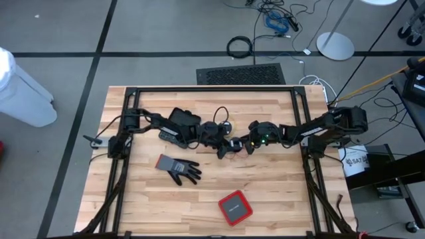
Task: Coil cords
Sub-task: Coil the red wire onto the spool
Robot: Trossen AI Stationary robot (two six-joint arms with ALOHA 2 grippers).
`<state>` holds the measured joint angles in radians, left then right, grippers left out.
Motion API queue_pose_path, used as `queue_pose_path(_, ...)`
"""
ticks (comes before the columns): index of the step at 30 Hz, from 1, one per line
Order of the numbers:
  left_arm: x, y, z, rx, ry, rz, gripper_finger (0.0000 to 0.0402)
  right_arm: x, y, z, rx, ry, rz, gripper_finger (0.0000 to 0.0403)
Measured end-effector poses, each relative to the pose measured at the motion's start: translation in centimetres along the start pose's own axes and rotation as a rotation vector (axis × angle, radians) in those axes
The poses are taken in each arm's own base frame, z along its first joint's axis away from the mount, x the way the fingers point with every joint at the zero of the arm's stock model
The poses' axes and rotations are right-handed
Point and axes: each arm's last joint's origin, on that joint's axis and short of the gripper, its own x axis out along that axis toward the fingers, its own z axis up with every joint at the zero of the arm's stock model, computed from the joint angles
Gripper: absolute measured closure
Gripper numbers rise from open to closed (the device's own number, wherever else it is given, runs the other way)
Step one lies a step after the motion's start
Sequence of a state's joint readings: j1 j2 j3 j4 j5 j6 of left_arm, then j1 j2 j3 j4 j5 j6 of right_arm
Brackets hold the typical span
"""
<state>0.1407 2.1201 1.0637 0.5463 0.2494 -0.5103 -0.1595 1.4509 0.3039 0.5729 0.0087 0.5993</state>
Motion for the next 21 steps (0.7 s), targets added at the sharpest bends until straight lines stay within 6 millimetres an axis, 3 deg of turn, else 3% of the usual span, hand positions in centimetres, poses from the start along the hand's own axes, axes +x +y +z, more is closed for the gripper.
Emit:
queue_pose_path(8, 0.05, -0.12, -0.29, 0.013, 0.022, 0.002, 0.0214, -0.03, 0.72, 0.18, -0.049, -0.022, 0.076, 0.0399)
queue_pose_path(21, 0.05, -0.01, -0.46, 0.051, 0.031, 0.023, 0.0214, -0.06, 0.93, 0.12, -0.05, -0.002, 0.114, 0.0389)
